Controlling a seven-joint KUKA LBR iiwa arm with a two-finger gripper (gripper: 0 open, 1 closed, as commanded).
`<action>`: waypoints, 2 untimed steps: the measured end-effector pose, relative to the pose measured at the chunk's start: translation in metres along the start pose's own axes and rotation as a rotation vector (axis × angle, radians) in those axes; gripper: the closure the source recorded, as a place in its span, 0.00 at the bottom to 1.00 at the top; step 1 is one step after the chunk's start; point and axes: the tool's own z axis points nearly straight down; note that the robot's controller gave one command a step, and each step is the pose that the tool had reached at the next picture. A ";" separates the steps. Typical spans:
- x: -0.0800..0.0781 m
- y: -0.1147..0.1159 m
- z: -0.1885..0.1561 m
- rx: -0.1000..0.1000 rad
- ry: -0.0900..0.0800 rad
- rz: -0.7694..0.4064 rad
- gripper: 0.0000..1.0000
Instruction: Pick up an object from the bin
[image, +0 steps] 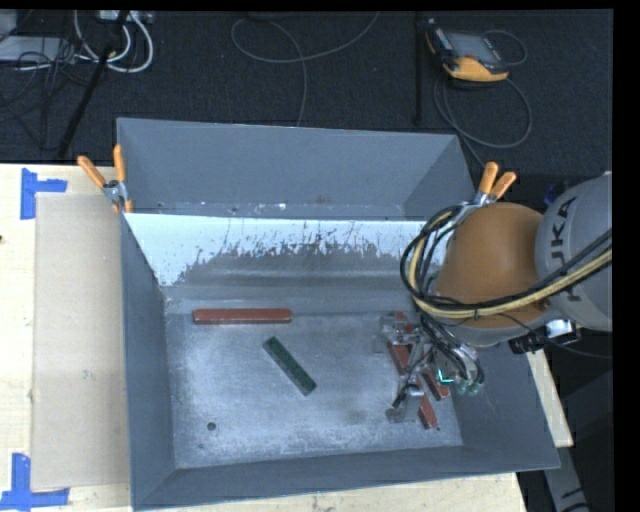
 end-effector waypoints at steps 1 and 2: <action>-0.016 0.080 0.056 -0.001 -0.005 -0.233 0.00; -0.039 0.121 0.071 -0.001 -0.011 -0.032 0.00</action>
Offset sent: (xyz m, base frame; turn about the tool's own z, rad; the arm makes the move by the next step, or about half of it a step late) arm 0.0167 0.0772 -0.0540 -0.2314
